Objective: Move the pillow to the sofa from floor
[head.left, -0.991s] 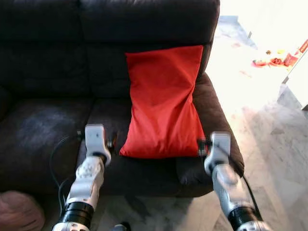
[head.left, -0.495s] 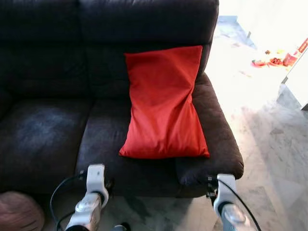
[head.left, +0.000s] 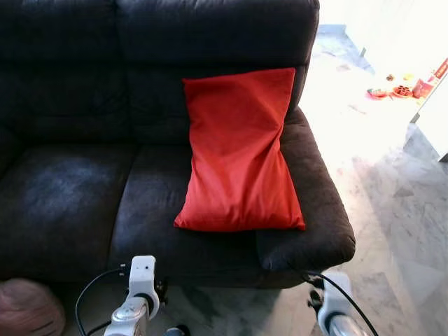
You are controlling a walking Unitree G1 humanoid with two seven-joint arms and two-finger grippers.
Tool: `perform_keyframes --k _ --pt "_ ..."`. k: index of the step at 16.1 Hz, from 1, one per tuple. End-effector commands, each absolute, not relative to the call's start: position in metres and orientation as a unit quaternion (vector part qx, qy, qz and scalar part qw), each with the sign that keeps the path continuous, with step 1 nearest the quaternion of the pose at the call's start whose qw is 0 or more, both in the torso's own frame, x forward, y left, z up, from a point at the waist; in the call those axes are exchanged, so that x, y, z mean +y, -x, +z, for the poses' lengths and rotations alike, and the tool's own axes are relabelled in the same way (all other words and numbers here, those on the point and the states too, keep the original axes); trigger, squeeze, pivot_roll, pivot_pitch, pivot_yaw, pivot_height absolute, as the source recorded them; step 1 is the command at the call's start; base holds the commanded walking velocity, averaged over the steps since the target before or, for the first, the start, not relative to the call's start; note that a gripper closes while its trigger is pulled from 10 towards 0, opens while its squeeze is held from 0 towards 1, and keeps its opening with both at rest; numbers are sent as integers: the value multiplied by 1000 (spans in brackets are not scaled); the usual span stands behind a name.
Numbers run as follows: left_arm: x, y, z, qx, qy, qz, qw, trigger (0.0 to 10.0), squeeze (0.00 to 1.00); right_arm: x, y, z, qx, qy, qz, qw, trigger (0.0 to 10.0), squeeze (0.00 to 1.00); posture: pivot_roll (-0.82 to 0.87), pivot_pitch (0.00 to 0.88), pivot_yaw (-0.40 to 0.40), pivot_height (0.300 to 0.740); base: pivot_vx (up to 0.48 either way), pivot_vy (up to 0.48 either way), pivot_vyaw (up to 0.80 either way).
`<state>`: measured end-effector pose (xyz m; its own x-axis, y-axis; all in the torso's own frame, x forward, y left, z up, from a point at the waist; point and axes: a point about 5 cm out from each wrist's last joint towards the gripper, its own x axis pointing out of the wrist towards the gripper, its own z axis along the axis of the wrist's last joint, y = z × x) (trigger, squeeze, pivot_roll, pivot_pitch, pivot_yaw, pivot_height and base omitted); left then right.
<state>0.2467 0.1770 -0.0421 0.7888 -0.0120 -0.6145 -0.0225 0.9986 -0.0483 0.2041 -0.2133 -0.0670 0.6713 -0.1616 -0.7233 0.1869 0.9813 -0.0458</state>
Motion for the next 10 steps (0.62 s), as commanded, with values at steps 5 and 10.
perform_keyframes --k 5,10 --pt "173 -228 -57 366 -36 -63 928 10000 0 -210 -182 -80 429 -37 -92 898 10000 0 79 73 -39 740 0 0 0" --pt "159 -236 -52 347 -86 -103 928 10000 0 -183 -194 -77 421 21 26 906 10000 0 70 77 -45 740 0 0 0"
